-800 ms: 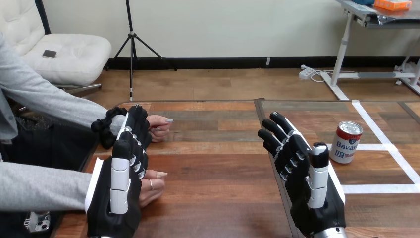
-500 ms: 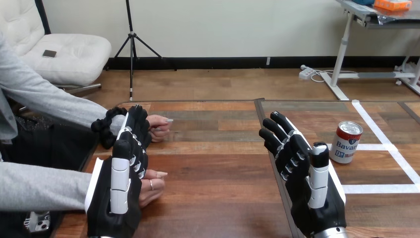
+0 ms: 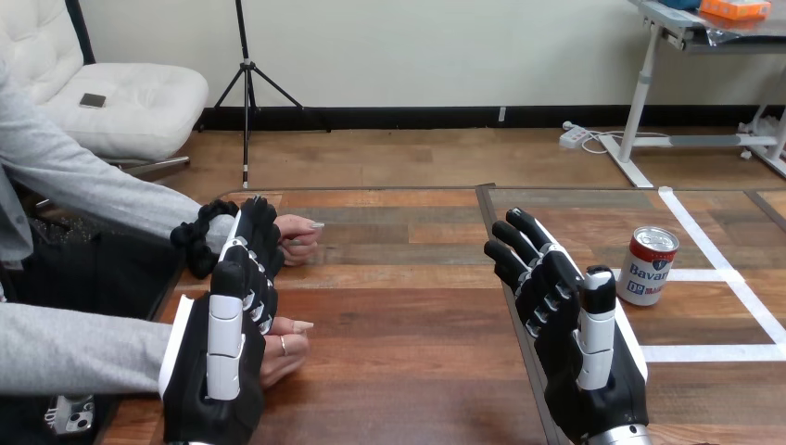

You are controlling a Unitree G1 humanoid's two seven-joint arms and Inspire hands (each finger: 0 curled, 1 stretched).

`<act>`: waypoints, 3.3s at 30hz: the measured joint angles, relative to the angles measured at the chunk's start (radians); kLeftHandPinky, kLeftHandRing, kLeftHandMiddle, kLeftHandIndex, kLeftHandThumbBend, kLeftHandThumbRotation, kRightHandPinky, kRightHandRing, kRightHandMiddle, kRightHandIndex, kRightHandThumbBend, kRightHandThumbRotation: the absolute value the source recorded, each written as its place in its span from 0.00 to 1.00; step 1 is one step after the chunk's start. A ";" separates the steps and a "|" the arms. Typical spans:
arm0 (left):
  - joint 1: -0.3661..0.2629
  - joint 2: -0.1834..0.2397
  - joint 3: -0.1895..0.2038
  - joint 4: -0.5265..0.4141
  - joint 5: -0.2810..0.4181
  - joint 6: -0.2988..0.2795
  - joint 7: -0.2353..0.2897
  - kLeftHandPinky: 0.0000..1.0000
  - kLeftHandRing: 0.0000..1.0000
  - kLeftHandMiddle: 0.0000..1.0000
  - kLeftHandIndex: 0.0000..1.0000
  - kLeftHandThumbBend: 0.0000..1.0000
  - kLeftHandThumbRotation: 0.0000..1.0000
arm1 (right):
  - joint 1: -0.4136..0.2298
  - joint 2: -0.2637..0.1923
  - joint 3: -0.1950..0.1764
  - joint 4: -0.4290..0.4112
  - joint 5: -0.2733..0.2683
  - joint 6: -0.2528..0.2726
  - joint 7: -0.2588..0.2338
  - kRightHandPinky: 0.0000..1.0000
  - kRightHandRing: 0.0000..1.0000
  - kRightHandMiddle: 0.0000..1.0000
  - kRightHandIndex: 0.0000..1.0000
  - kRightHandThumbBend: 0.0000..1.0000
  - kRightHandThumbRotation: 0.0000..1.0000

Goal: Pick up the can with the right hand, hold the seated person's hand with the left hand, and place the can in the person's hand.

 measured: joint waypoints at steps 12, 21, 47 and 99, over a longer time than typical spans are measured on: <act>0.000 0.000 0.002 0.000 0.000 0.003 0.000 1.00 1.00 1.00 0.98 0.71 1.00 | -0.013 -0.012 -0.008 0.021 -0.029 -0.011 0.000 0.97 0.90 0.91 0.90 0.99 1.00; 0.000 0.000 0.002 0.002 0.000 0.003 -0.001 1.00 1.00 1.00 0.99 0.73 1.00 | -0.055 -0.031 -0.018 0.049 -0.043 0.016 -0.002 0.97 0.93 0.92 0.90 1.00 1.00; 0.000 0.002 0.006 0.010 -0.001 0.003 -0.013 1.00 1.00 1.00 1.00 0.75 1.00 | -0.282 -0.122 -0.105 0.166 -0.055 0.024 -0.030 0.97 0.94 0.93 0.92 1.00 1.00; 0.000 0.008 0.010 0.016 -0.022 0.004 -0.020 1.00 1.00 1.00 0.99 0.74 1.00 | -0.571 -0.257 -0.192 0.432 -0.108 0.048 -0.114 1.00 0.99 0.97 0.97 0.97 1.00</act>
